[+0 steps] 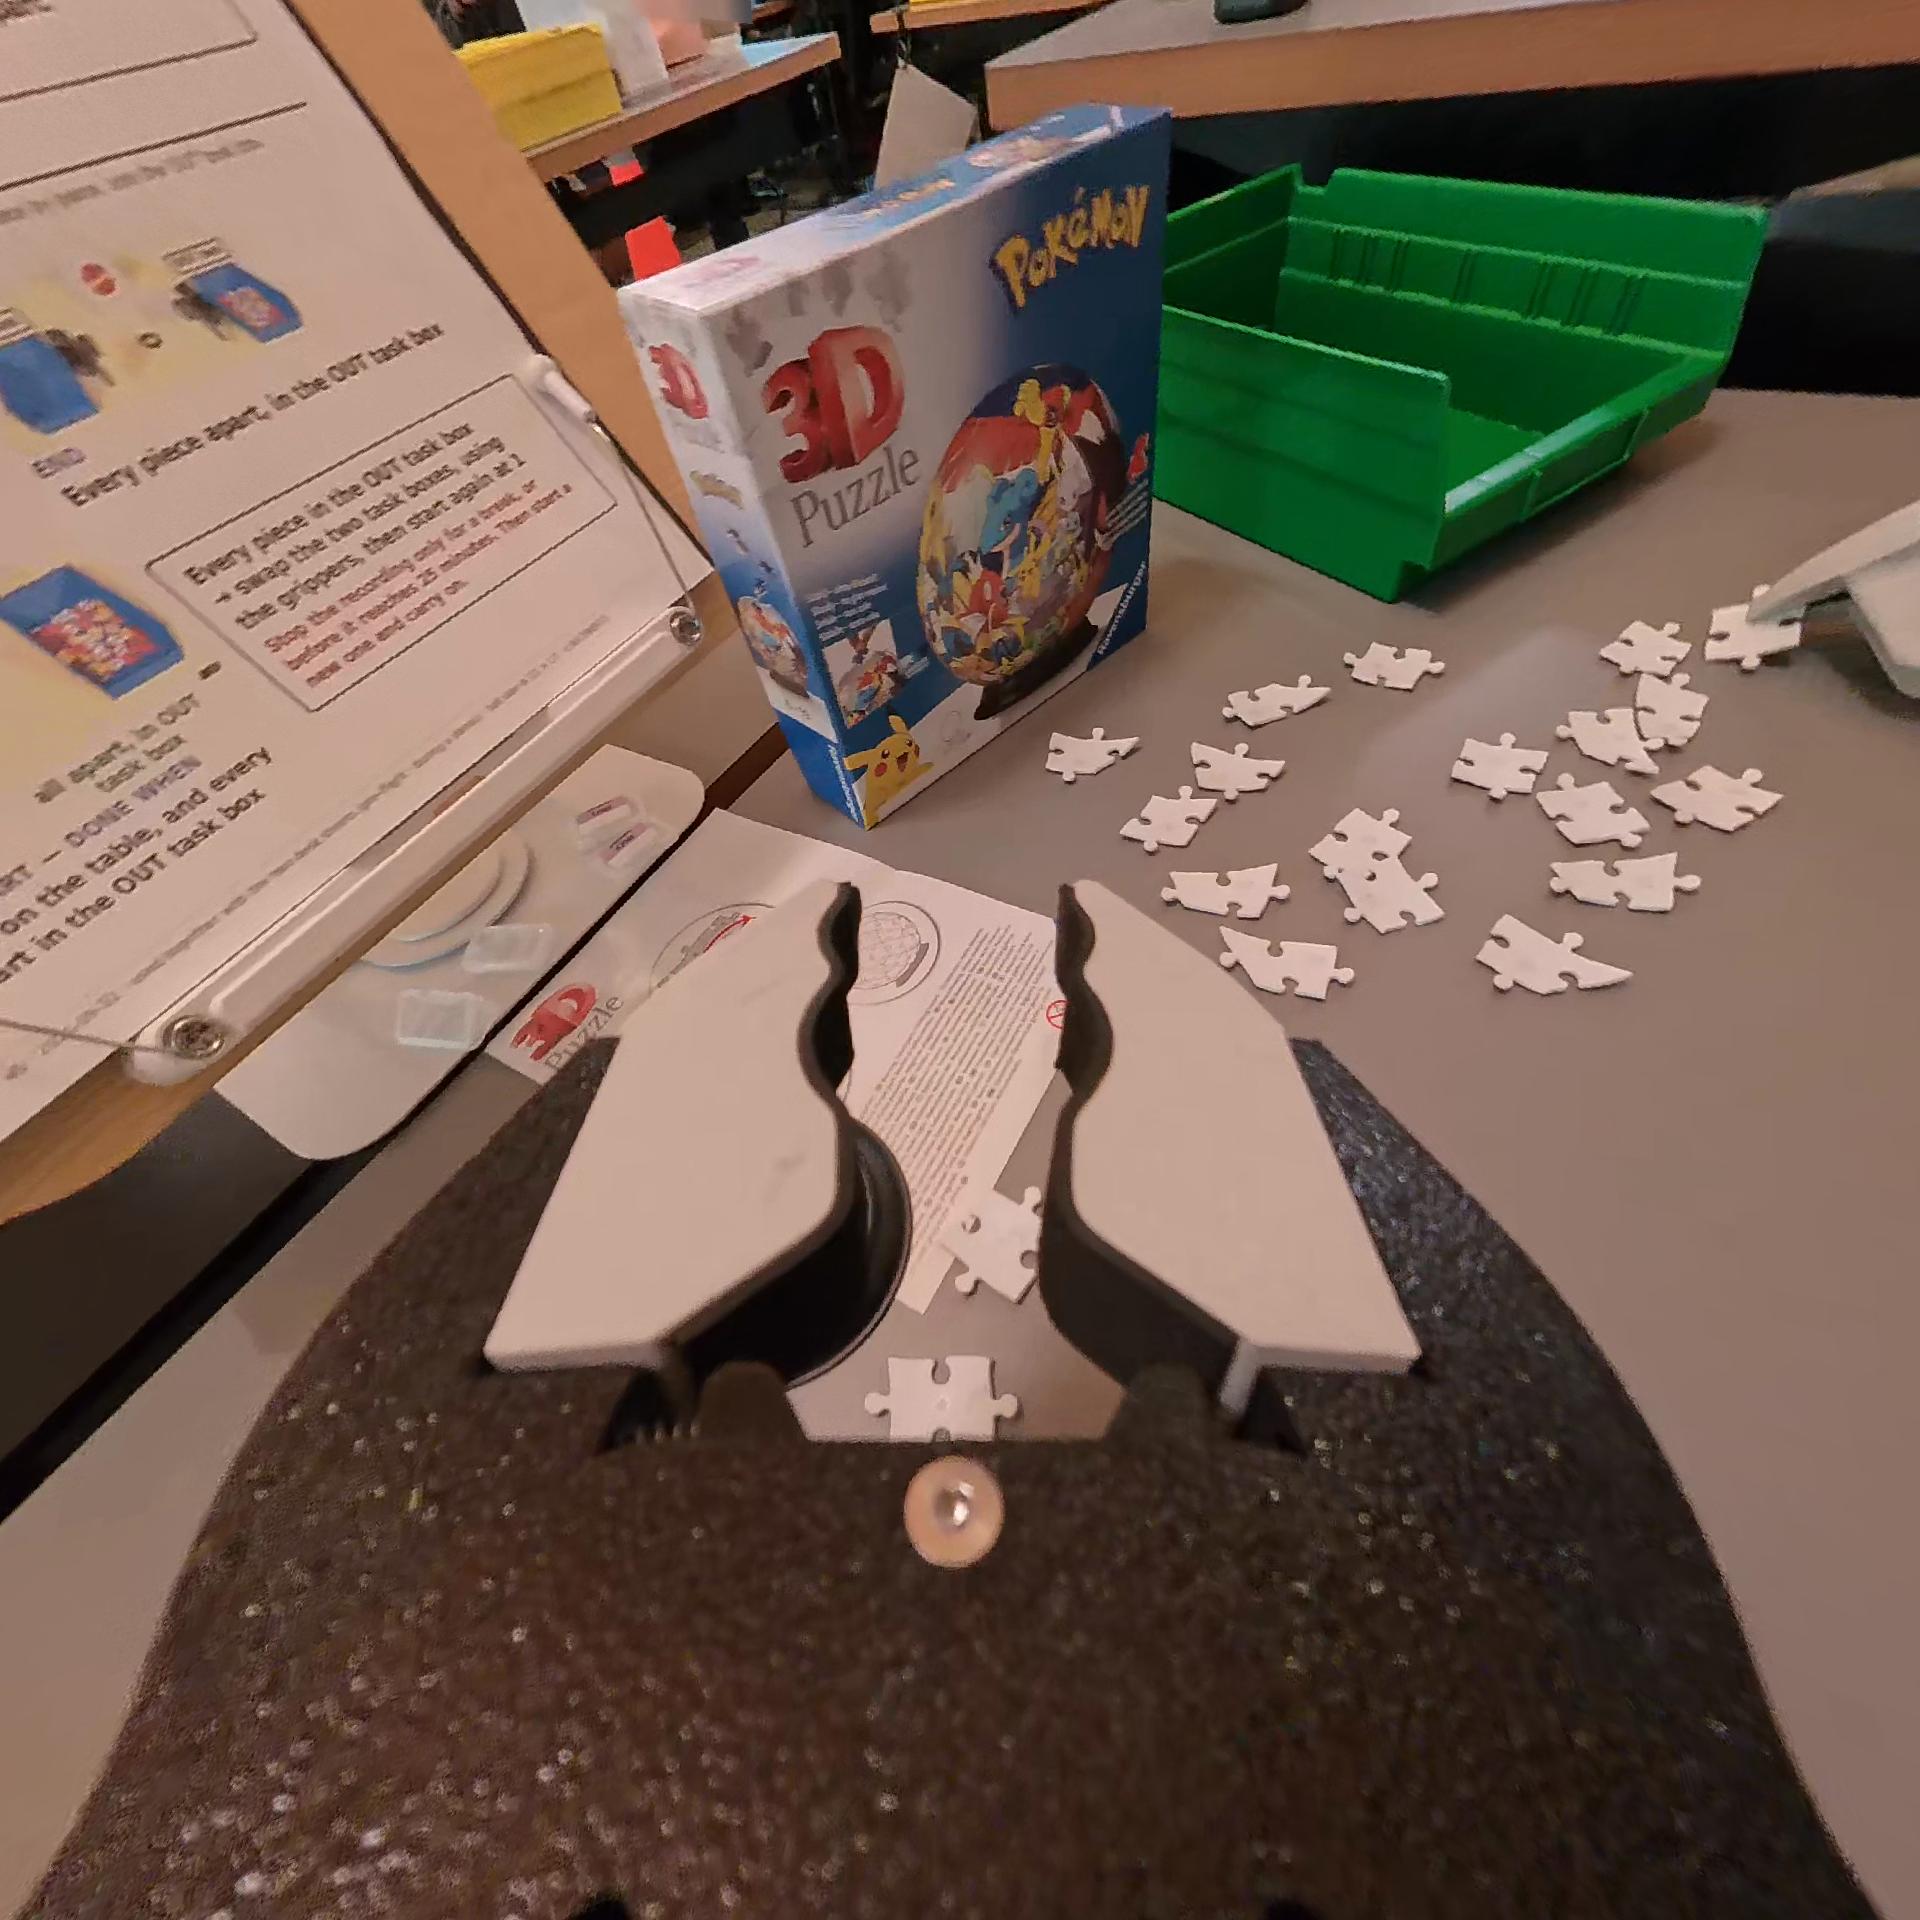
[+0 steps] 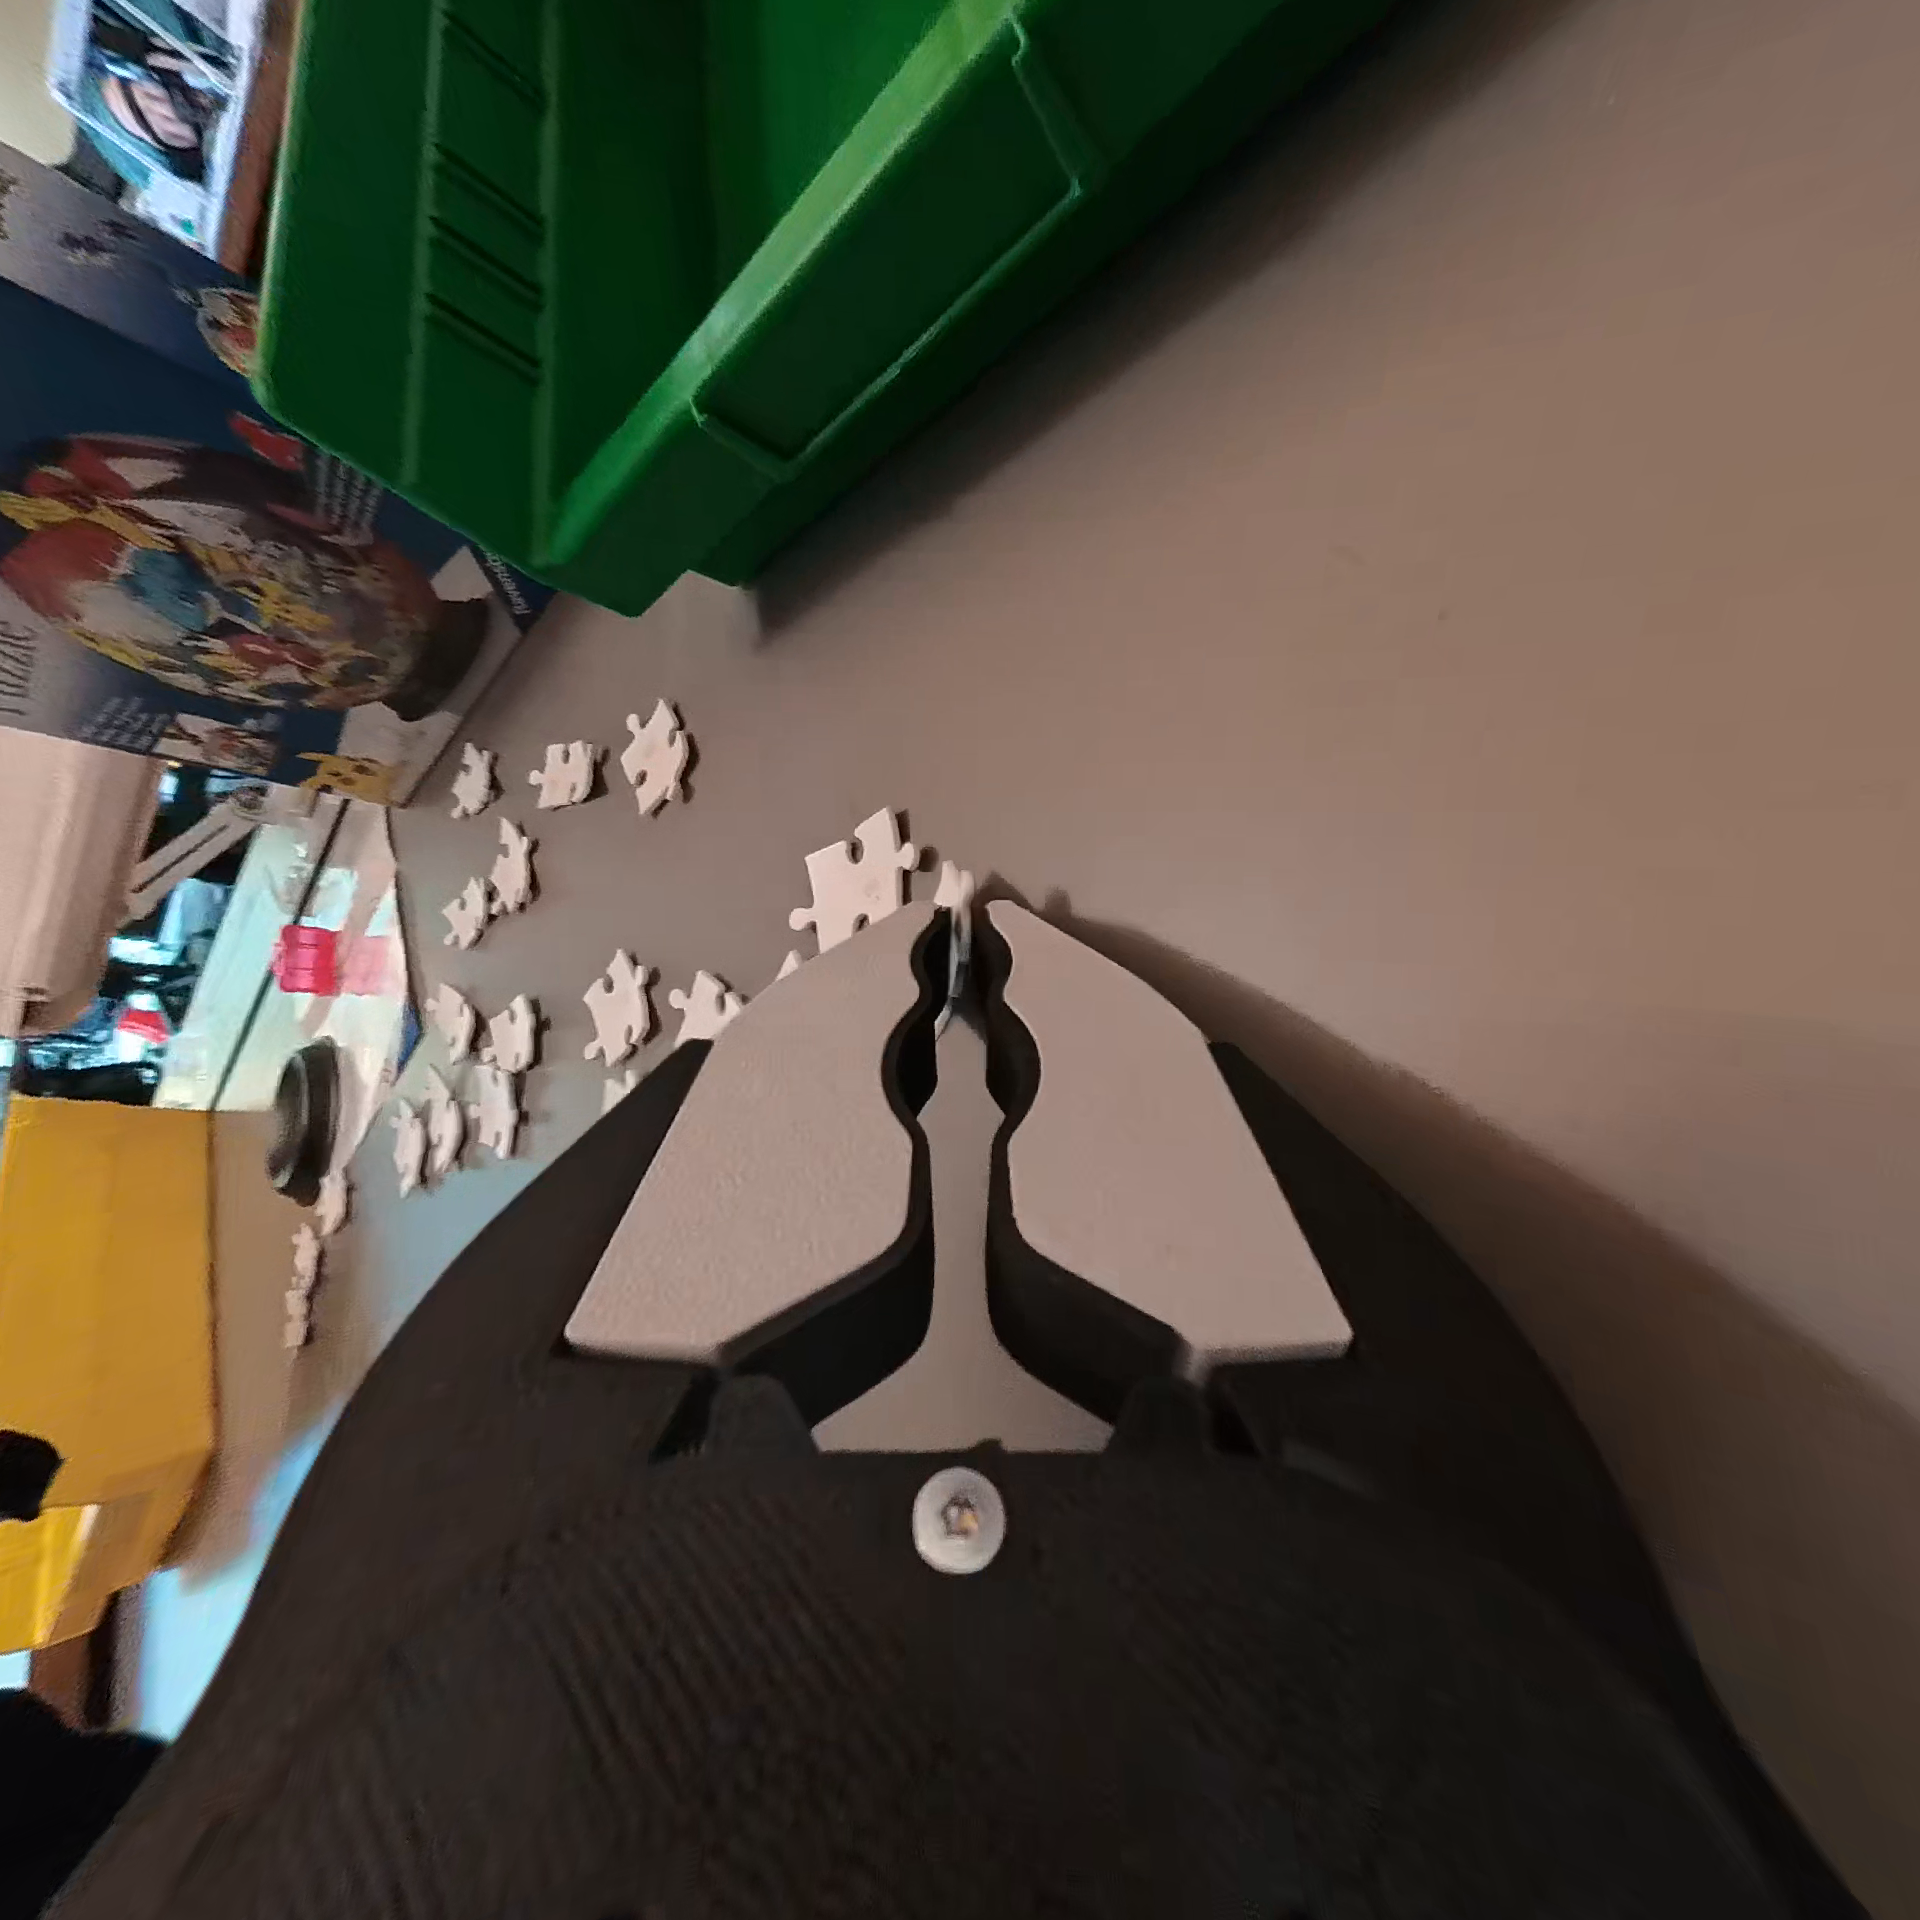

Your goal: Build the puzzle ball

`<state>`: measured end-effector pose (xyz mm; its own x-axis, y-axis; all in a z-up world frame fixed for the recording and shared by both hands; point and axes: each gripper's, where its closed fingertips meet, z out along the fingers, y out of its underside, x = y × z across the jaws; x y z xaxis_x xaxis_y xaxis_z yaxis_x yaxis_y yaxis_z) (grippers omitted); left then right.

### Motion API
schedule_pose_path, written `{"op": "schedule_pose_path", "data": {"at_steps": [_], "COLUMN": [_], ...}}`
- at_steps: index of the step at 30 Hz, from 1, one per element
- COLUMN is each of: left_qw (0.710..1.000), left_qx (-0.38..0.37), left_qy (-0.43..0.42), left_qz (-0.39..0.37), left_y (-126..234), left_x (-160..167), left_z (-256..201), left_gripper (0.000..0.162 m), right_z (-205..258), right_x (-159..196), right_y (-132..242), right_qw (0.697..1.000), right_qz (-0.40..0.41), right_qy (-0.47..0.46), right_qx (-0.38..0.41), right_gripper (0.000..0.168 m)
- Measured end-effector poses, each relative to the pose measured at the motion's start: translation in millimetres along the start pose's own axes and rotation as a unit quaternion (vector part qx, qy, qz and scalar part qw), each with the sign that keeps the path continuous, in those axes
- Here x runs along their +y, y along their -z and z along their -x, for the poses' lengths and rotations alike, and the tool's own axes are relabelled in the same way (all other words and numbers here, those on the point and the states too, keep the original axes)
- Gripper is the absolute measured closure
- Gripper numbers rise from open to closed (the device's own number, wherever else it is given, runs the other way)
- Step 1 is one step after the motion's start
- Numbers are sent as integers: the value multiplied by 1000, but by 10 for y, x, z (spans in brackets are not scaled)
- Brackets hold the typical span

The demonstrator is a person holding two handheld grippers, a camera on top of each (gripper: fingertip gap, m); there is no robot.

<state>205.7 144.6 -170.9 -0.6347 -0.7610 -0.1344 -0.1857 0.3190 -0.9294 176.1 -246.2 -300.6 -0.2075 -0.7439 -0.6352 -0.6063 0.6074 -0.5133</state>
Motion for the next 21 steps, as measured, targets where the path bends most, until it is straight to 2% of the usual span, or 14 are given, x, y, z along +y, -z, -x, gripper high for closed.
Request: {"op": "schedule_pose_path", "data": {"at_steps": [3, 7, 9, 14, 17, 21], "left_qw": [1000, 1000, 1000, 1000, 999, 996], "left_qx": [-1, -3, -5, -15, -39, -92], "left_qy": [10, 6, 5, 1, -4, 21], "left_qz": [-4, 3, 3, 1, 7, 5], "left_y": [44, 61, 66, 115, 201, 464], "left_x": [-1, 25, 21, 2, 2, -38], "left_z": [45, 63, 68, 110, 215, 458], "left_gripper": [127, 125, 125, 125, 126, 126], "right_z": [49, 37, 6, -16, 274, 1075], "right_x": [1, 19, 20, -39, -152, 166], "right_y": [23, 76, 117, 242, 330, 225], "right_qw": [1000, 999, 997, 984, 954, 899], "right_qz": [3, 9, 12, 7, -40, -36], "right_qy": [5, 36, 68, 168, 287, 436], "right_qx": [-10, 5, 21, 65, 78, -24], "right_gripper": [146, 132, 120, 108, 99, 82]}}
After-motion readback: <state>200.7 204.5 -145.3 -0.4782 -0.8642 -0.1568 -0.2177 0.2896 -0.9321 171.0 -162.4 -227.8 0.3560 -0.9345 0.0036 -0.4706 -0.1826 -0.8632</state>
